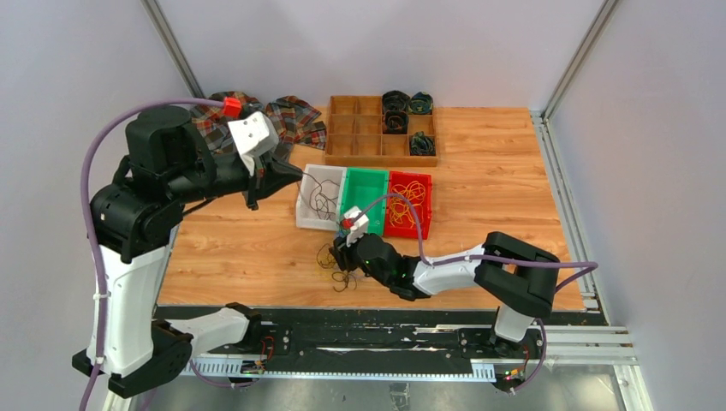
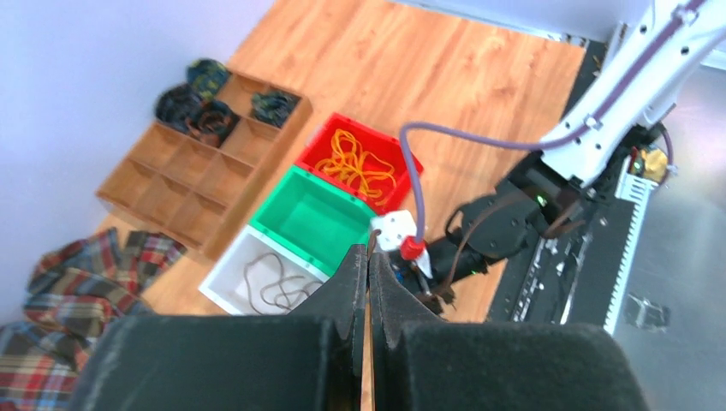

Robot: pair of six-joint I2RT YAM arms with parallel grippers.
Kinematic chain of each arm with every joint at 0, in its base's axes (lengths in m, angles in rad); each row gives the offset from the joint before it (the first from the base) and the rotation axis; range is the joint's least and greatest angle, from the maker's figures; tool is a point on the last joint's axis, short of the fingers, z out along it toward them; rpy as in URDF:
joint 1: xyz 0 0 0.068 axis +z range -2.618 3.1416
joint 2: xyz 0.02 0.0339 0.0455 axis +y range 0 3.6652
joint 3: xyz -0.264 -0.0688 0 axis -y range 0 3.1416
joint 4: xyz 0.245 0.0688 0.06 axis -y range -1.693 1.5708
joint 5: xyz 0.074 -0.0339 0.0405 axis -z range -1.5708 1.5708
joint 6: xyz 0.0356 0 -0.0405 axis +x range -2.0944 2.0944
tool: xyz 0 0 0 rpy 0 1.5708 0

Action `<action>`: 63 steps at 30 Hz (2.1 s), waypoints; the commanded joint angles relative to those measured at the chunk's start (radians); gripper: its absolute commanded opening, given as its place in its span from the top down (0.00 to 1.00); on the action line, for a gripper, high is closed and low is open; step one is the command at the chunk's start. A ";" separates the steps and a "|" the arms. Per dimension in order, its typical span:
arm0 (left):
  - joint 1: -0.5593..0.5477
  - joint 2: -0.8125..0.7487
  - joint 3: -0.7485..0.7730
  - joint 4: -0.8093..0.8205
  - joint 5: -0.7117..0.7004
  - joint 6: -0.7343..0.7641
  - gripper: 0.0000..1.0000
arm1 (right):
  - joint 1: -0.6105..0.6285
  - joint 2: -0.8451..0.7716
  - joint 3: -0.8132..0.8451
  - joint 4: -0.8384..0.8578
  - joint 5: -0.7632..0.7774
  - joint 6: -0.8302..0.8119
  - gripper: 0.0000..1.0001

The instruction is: Untangle the cables

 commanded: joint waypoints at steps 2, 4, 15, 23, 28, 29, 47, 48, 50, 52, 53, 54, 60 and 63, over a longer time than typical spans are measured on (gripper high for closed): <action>-0.004 0.040 0.153 0.046 -0.085 -0.029 1.00 | 0.028 0.002 -0.084 0.006 0.013 0.042 0.63; -0.004 0.058 0.195 0.069 -0.126 -0.049 1.00 | 0.032 -0.004 -0.113 0.014 0.021 0.051 0.63; -0.004 0.093 0.257 0.157 -0.352 -0.040 1.00 | 0.052 -0.177 -0.285 -0.029 0.056 0.059 0.66; -0.004 0.124 0.262 0.172 -0.331 -0.035 1.00 | 0.052 -0.388 -0.191 -0.147 0.065 -0.051 0.40; -0.005 0.135 0.302 0.171 -0.262 -0.041 1.00 | 0.052 -0.306 0.014 -0.120 -0.028 -0.204 0.31; -0.005 0.139 0.319 0.172 -0.259 -0.040 1.00 | 0.052 -0.271 0.055 -0.120 -0.046 -0.228 0.31; -0.005 -0.001 0.308 0.797 -0.426 0.136 1.00 | 0.051 0.122 0.143 -0.092 -0.047 -0.143 0.40; -0.005 0.003 0.312 0.831 -0.440 0.136 1.00 | 0.051 0.124 0.129 -0.088 -0.047 -0.132 0.41; -0.005 0.005 0.310 0.913 -0.472 0.137 1.00 | 0.052 0.124 0.103 -0.079 -0.048 -0.113 0.44; -0.004 0.016 0.321 0.980 -0.487 0.155 1.00 | 0.051 0.120 0.073 -0.070 -0.047 -0.096 0.47; -0.004 0.028 0.339 1.002 -0.492 0.167 1.00 | 0.051 0.116 0.057 -0.067 -0.046 -0.086 0.49; -0.004 0.042 0.358 1.028 -0.503 0.178 1.00 | 0.052 0.110 0.039 -0.064 -0.047 -0.075 0.51; -0.004 0.169 0.528 1.196 -0.595 0.268 1.00 | 0.052 0.078 -0.092 -0.026 -0.036 -0.008 0.59; -0.004 0.224 0.597 1.280 -0.618 0.338 1.00 | 0.052 0.053 -0.156 -0.008 -0.031 0.032 0.59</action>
